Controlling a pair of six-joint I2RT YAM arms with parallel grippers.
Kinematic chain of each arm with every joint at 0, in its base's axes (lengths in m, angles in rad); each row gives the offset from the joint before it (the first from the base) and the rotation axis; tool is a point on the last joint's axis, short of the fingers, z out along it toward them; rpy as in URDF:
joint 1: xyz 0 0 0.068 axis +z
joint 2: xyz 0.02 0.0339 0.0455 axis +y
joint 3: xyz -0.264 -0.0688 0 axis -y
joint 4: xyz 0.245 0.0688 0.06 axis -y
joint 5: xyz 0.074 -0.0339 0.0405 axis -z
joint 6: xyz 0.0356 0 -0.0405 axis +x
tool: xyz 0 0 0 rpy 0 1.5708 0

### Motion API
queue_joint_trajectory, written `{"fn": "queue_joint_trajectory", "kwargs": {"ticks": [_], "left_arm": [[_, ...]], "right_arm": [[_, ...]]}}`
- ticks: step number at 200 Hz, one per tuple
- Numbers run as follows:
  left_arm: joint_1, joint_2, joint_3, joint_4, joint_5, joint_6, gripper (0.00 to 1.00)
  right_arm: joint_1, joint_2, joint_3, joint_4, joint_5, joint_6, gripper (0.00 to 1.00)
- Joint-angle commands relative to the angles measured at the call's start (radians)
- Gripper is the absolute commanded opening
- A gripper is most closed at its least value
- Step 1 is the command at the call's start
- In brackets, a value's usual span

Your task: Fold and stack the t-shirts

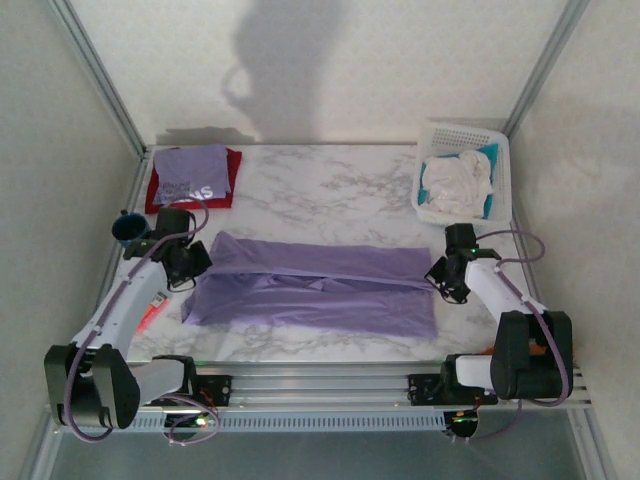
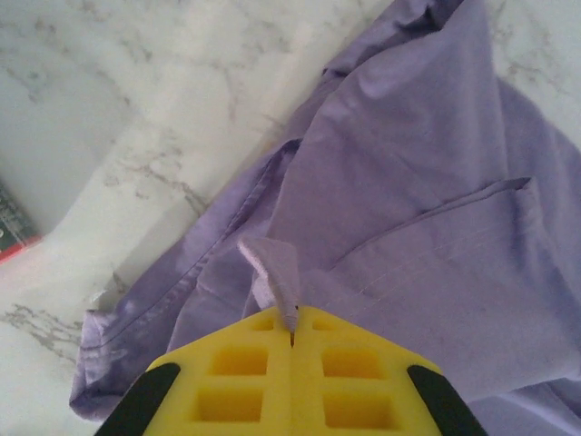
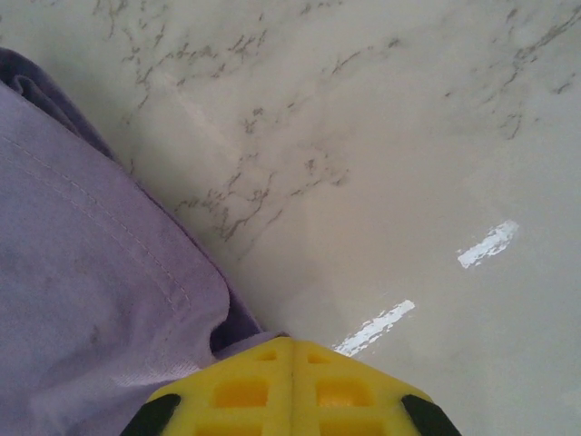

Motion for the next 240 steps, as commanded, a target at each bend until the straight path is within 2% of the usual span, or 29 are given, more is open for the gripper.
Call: {"fn": "queue_joint_trajectory", "kwargs": {"ticks": [1,29,44,54,65,73,84,99,118,134,158,173,202,240], "left_arm": [[0.010,-0.015,-0.041,-0.041,-0.032,-0.050,0.00],[0.010,-0.005,-0.081,-0.042,-0.068,-0.059,0.00],[0.010,0.000,-0.101,-0.039,-0.058,-0.066,0.00],[0.011,0.008,-0.112,-0.038,-0.046,-0.067,0.02],[0.010,0.010,-0.123,-0.039,-0.043,-0.069,0.13],[0.010,0.009,-0.123,-0.043,-0.046,-0.069,0.21],[0.010,0.005,-0.114,-0.047,-0.048,-0.071,0.38],[0.010,0.002,-0.085,-0.067,-0.050,-0.068,0.44],[0.009,-0.002,-0.052,-0.080,-0.029,-0.059,0.44],[0.004,0.005,-0.026,-0.020,0.017,-0.056,0.43],[-0.045,0.107,0.051,0.070,0.071,-0.060,0.42],[-0.114,0.184,0.107,0.110,0.053,-0.050,0.42],[-0.209,0.336,0.192,0.154,0.011,-0.030,0.43],[-0.254,0.460,0.246,0.171,-0.066,-0.024,0.42]], "right_arm": [[-0.007,0.042,-0.016,-0.026,0.002,0.021,0.00],[-0.007,0.079,-0.022,-0.025,-0.004,0.021,0.00],[-0.007,0.058,-0.036,-0.024,0.022,0.031,0.14],[-0.007,0.029,-0.041,-0.030,0.040,0.044,0.29],[-0.007,-0.007,-0.039,-0.044,0.050,0.055,0.40],[-0.007,-0.038,-0.035,-0.058,0.066,0.059,0.45],[-0.007,-0.079,-0.023,-0.087,0.093,0.060,0.46],[-0.007,-0.135,-0.003,-0.123,0.122,0.053,0.47],[-0.005,-0.177,0.026,-0.143,0.121,0.034,0.47],[0.007,-0.170,0.057,-0.132,0.079,0.003,0.47],[0.074,-0.115,0.142,-0.169,0.074,-0.010,0.47],[0.116,-0.093,0.178,-0.179,0.087,-0.017,0.47],[0.121,-0.057,0.191,-0.146,0.045,-0.019,0.47],[0.124,-0.048,0.202,-0.143,0.020,-0.031,0.47]]}}
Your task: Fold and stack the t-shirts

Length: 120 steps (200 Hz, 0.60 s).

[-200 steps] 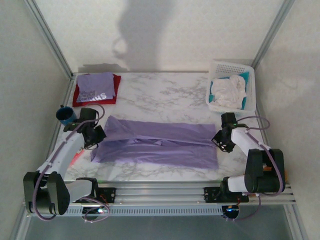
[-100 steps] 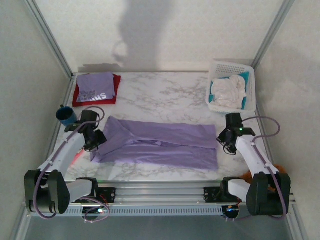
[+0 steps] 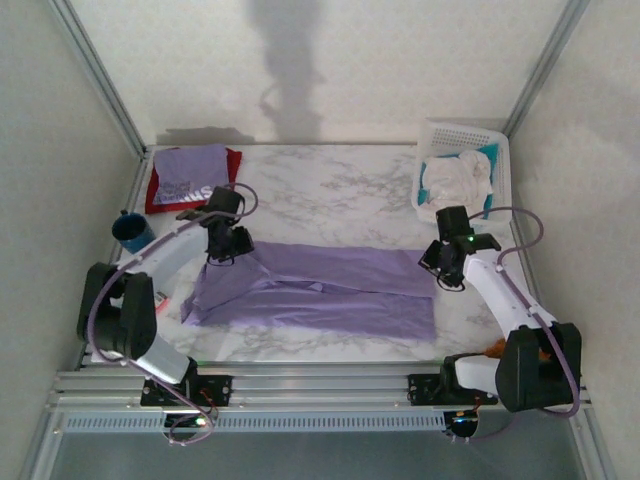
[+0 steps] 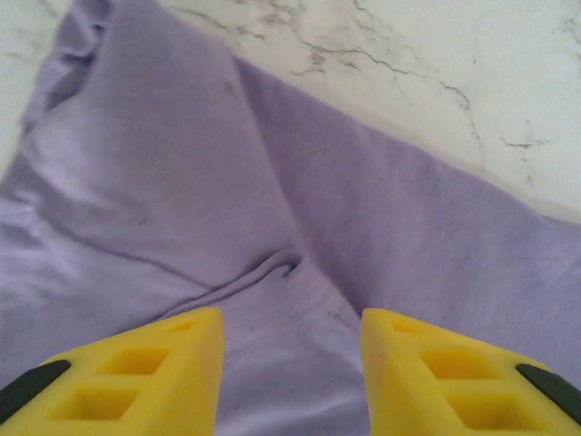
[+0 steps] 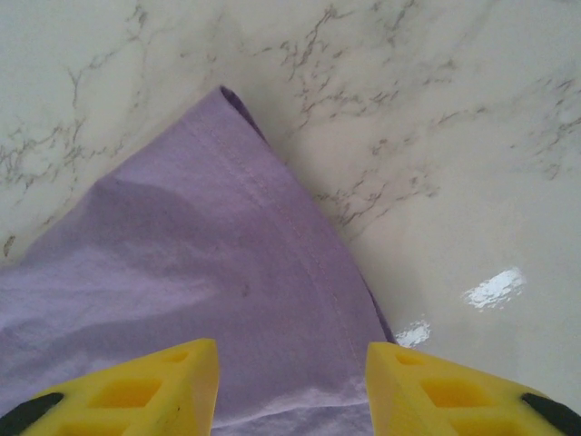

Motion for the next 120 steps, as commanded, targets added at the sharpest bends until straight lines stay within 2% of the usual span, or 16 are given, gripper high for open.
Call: {"fn": "queue_joint_trajectory", "kwargs": {"ticks": [1,42,60,92,120], "left_arm": [[-0.012,0.048,0.033,0.016,-0.072,0.015,0.42],[-0.037,0.149,0.058,0.043,-0.079,0.024,0.35],[-0.056,0.165,0.077,0.034,-0.134,0.017,0.26],[-0.065,0.152,0.089,0.002,-0.137,0.003,0.07],[-0.085,0.107,0.076,-0.036,-0.124,-0.019,0.02]], "right_arm": [[0.007,0.001,0.032,-0.012,-0.016,-0.022,0.47],[0.007,0.005,0.047,-0.017,-0.006,-0.048,0.47],[0.007,0.014,0.054,-0.012,-0.012,-0.053,0.47],[0.007,0.003,0.062,-0.009,-0.004,-0.058,0.47],[0.007,-0.002,0.066,-0.008,0.000,-0.068,0.47]]}}
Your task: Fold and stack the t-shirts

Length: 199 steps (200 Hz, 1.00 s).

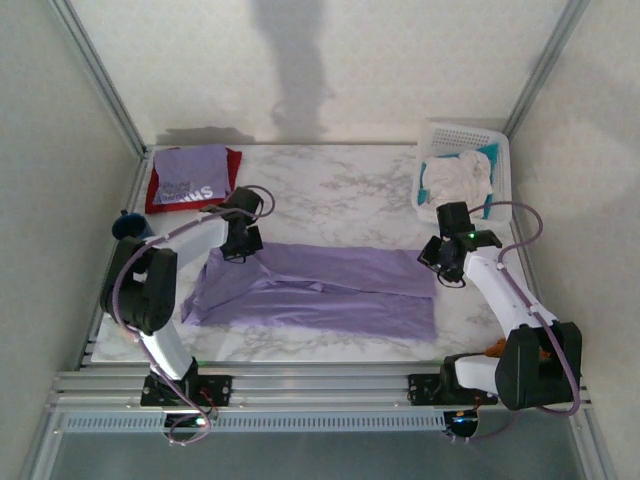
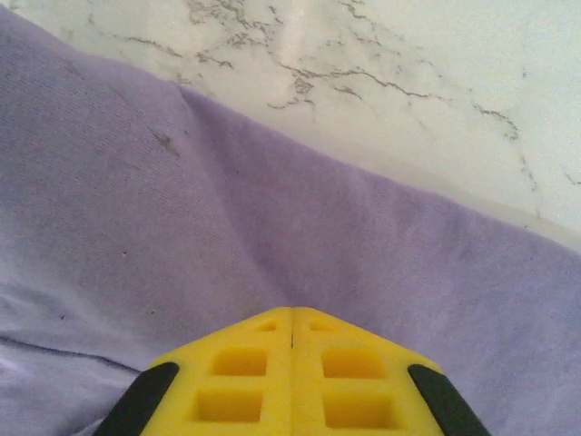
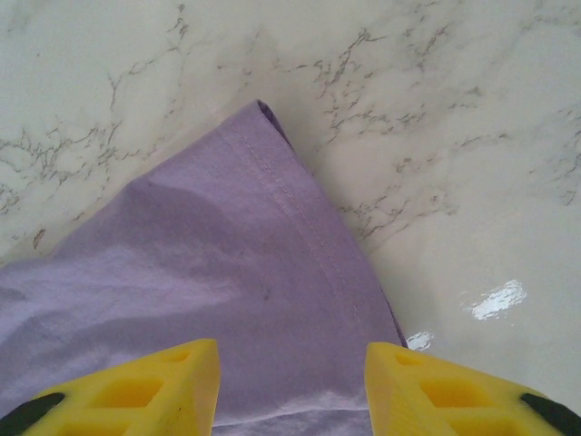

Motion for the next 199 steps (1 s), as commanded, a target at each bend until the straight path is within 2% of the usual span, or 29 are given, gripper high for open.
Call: {"fn": "queue_joint_trajectory", "kwargs": {"ticks": [1,51,121,162,174,190,199], "left_arm": [[-0.024,-0.053,0.010,-0.066,-0.021,-0.028,0.02],[-0.108,-0.168,-0.083,-0.103,0.034,-0.113,0.01],[-0.390,-0.292,-0.247,-0.119,0.068,-0.363,0.04],[-0.471,-0.284,-0.266,-0.102,0.047,-0.451,0.04],[-0.492,-0.281,-0.278,-0.072,0.070,-0.472,0.08],[-0.523,-0.268,-0.289,-0.054,0.083,-0.498,0.30],[-0.536,-0.255,-0.290,-0.059,0.094,-0.507,0.33]], "right_arm": [[0.007,-0.008,0.032,-0.008,0.010,-0.020,0.47],[0.006,-0.017,0.020,0.012,-0.018,-0.028,0.47],[0.006,-0.060,-0.034,0.051,-0.048,-0.025,0.47],[0.006,-0.043,-0.043,0.070,-0.073,-0.034,0.46],[0.006,-0.038,-0.041,0.072,-0.074,-0.039,0.46],[0.008,-0.033,-0.040,0.072,-0.073,-0.043,0.47],[0.006,-0.031,-0.039,0.076,-0.075,-0.044,0.47]]}}
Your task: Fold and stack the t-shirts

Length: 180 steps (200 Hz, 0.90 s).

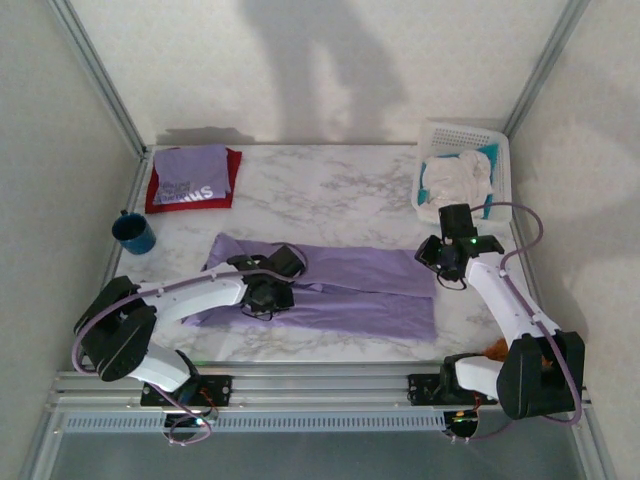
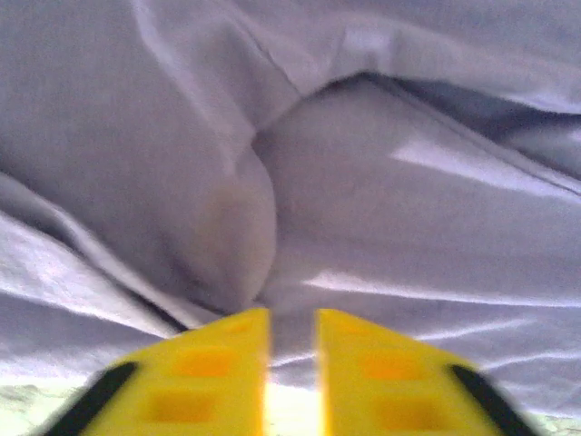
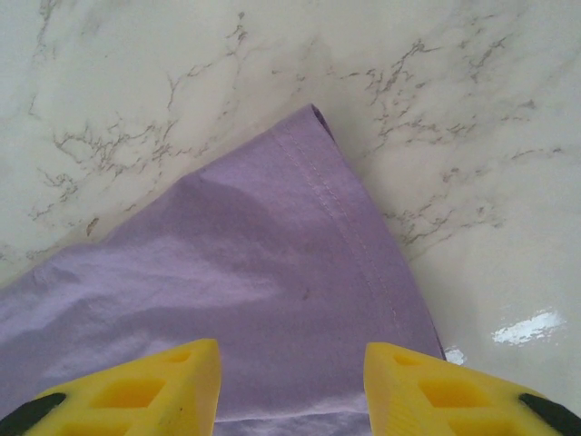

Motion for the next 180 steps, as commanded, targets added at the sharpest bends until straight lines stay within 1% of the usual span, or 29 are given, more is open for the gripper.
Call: {"fn": "queue_joint_trajectory", "kwargs": {"ticks": [1,22,40,52,70,86,101,113,128,147,180], "left_arm": [[-0.042,0.016,-0.020,0.009,0.026,-0.070,0.33],[-0.071,0.018,-0.011,-0.016,0.023,-0.086,0.35],[-0.074,-0.009,0.040,-0.076,-0.017,-0.079,0.35],[-0.048,-0.026,0.096,-0.137,-0.055,-0.056,0.35],[0.019,-0.048,0.174,-0.219,-0.086,0.008,0.34],[0.103,-0.060,0.188,-0.249,-0.104,0.088,0.30],[0.200,-0.037,0.194,-0.253,-0.114,0.180,0.17],[0.258,0.001,0.205,-0.246,-0.133,0.245,0.08],[0.305,0.053,0.227,-0.240,-0.169,0.300,0.01],[0.324,0.099,0.233,-0.212,-0.177,0.340,0.00],[0.325,0.144,0.171,-0.124,-0.114,0.354,0.00]], "right_arm": [[0.006,0.012,-0.008,0.011,-0.017,-0.015,0.46],[0.006,0.017,-0.010,0.019,-0.021,-0.015,0.47],[0.007,0.026,-0.007,0.025,-0.030,-0.015,0.46],[0.006,0.033,-0.002,0.024,-0.035,-0.018,0.46],[0.007,0.036,0.003,0.023,-0.042,-0.019,0.46],[0.008,0.035,0.007,0.022,-0.049,-0.020,0.46],[0.009,0.038,0.009,0.029,-0.061,-0.018,0.47],[0.012,0.040,0.010,0.033,-0.070,-0.016,0.46],[0.014,0.045,0.014,0.035,-0.078,-0.015,0.46],[0.016,0.043,0.014,0.036,-0.084,-0.013,0.46],[0.018,0.052,0.012,0.045,-0.102,-0.014,0.46]]}}
